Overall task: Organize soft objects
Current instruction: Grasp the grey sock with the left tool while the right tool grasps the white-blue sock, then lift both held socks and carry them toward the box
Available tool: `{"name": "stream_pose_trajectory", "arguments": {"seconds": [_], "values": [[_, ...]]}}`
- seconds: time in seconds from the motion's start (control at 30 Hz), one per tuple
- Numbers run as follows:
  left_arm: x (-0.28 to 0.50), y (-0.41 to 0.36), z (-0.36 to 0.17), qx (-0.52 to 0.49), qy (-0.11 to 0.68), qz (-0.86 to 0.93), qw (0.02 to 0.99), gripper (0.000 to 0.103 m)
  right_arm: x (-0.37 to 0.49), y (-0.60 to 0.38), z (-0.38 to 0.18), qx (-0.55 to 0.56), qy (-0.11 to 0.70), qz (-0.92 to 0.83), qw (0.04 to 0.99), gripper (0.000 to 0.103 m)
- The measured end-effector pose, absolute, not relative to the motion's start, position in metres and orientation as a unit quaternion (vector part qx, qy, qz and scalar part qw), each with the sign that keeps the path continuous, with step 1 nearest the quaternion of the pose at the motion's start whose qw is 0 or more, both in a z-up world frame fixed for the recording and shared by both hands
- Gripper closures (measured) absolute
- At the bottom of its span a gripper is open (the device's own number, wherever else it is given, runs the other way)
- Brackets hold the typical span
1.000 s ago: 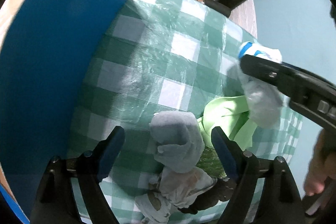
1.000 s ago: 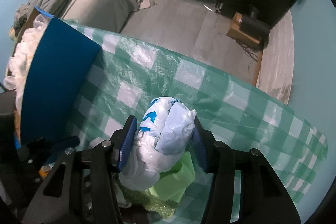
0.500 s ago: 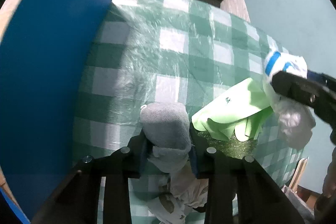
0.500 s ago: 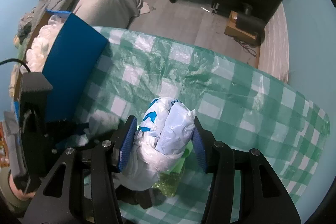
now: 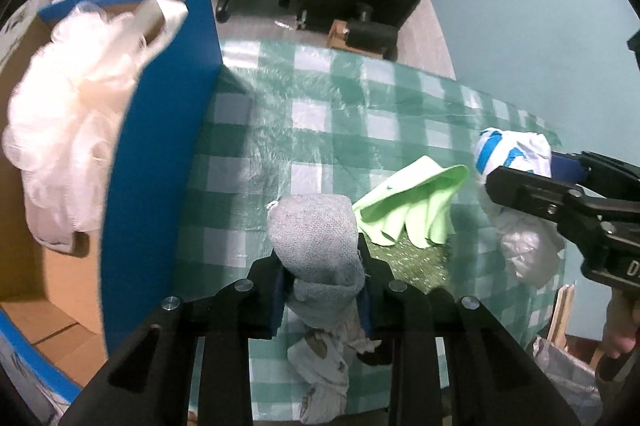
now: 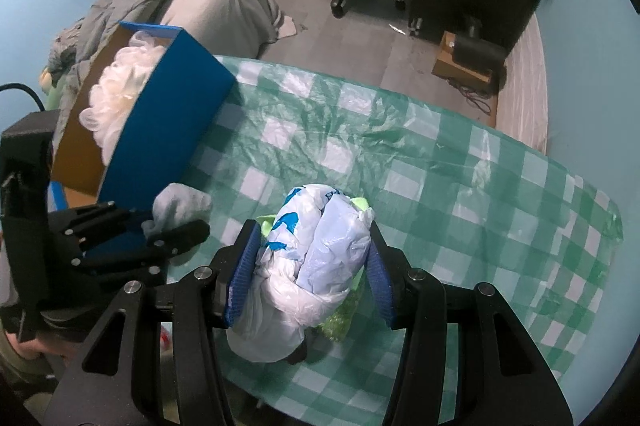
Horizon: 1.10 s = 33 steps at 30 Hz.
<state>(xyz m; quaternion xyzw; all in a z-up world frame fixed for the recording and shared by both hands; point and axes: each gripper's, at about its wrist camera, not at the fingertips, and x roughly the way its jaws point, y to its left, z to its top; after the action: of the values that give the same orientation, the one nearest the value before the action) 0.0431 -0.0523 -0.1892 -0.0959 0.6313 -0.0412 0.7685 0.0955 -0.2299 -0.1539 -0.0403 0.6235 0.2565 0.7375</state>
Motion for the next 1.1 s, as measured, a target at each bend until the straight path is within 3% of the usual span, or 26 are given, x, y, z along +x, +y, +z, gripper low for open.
{"name": "stream_pose_trajectory", "arguments": {"seconds": [1.1], "values": [[-0.001,-0.002,-0.091,-0.111,0.583,-0.032,0.804,0.074,0.054,-0.189,-0.067,-0.047,0.580,0.307,0.753,0.052]]}}
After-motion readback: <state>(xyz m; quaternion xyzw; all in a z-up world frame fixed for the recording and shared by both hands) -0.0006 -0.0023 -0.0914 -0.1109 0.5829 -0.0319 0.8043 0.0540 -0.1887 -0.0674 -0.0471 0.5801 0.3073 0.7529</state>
